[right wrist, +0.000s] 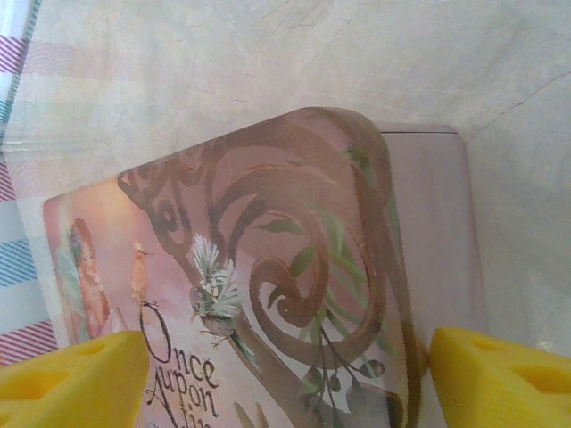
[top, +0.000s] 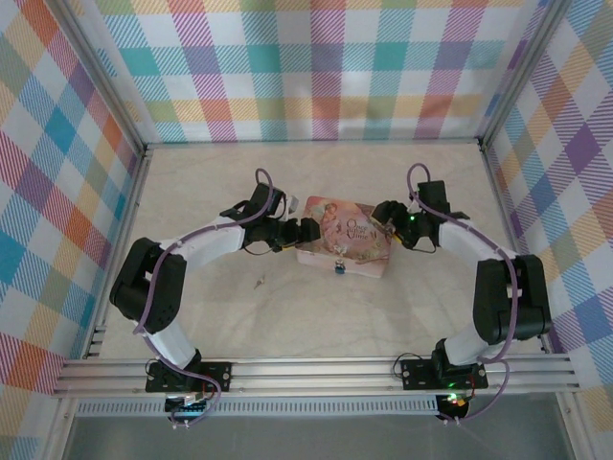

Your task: Unlock the padlock with the key

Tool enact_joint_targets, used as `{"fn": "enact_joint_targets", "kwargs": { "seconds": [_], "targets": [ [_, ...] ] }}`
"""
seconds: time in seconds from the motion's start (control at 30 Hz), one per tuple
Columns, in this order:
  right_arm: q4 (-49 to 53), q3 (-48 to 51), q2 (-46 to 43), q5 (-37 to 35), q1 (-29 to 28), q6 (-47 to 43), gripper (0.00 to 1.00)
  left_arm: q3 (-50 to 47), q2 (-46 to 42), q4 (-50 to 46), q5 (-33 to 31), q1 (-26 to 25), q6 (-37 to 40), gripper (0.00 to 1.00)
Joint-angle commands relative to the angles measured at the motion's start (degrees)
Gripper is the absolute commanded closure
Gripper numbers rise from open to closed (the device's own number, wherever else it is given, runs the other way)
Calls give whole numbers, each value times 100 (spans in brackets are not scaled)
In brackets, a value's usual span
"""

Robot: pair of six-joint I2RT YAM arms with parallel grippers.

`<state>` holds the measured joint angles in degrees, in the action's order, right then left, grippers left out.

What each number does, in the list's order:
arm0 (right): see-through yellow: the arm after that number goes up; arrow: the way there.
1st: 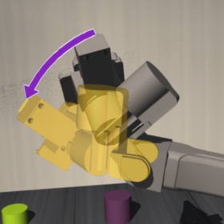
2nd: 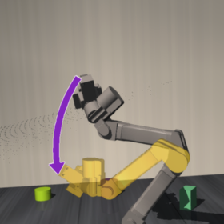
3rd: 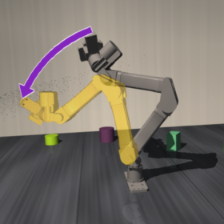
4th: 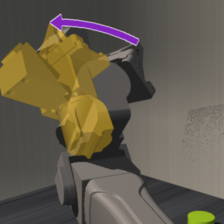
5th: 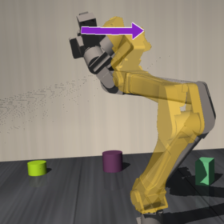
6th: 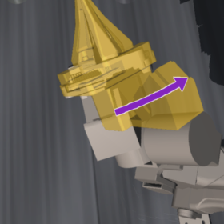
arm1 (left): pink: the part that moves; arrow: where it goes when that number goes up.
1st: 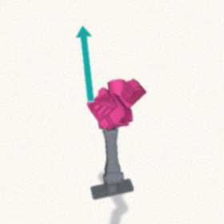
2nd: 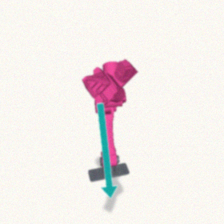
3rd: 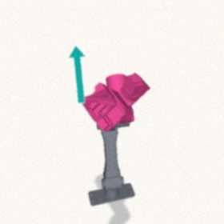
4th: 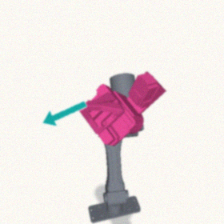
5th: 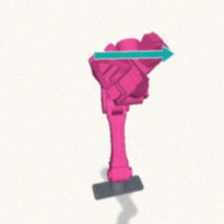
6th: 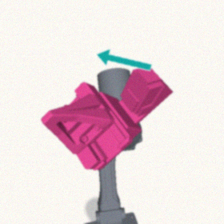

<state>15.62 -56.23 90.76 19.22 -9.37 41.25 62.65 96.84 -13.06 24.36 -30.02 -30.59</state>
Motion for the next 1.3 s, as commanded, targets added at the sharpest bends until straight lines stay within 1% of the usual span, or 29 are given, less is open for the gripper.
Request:
{"fn": "enact_joint_targets", "kwargs": {
  "seconds": [0.0, 0.07, 0.27, 0.33, 0.5, 0.67, 0.93, 1.1, 1.2, 1.27],
  "targets": [
    [222, -747, 521, 55, -443, -410, 18, -184, -406, -27, -498, 83, -103, 29],
    [294, -690, 438, -90, -441, -479, 17, -255, -454, 9, -470, 84, -144, 30],
    [334, -570, 346, -116, -443, -498, 19, -368, -555, 43, -616, 84, -187, 30],
    [322, -572, 353, -115, -443, -498, 22, -413, -634, 62, -729, 92, -223, 33],
    [283, -749, 549, -18, -452, -527, 26, -466, -684, 40, -904, 101, -235, 33],
    [232, -1045, 851, 79, -496, -548, 27, -376, -530, 146, -965, 152, -302, 33],
    [227, -1472, 1191, 108, -535, -531, 27, 153, -92, 156, -991, 251, -286, 34],
    [355, -1593, 1208, -32, -532, -584, 25, 222, -85, 91, -1168, 341, -242, 29],
    [381, -1543, 1162, -59, -535, -568, 24, 205, -86, 82, -1140, 398, -202, 26],
    [338, -1468, 1116, -59, -533, -541, 24, 225, -54, 101, -1103, 426, -194, 25]
  ]
}}
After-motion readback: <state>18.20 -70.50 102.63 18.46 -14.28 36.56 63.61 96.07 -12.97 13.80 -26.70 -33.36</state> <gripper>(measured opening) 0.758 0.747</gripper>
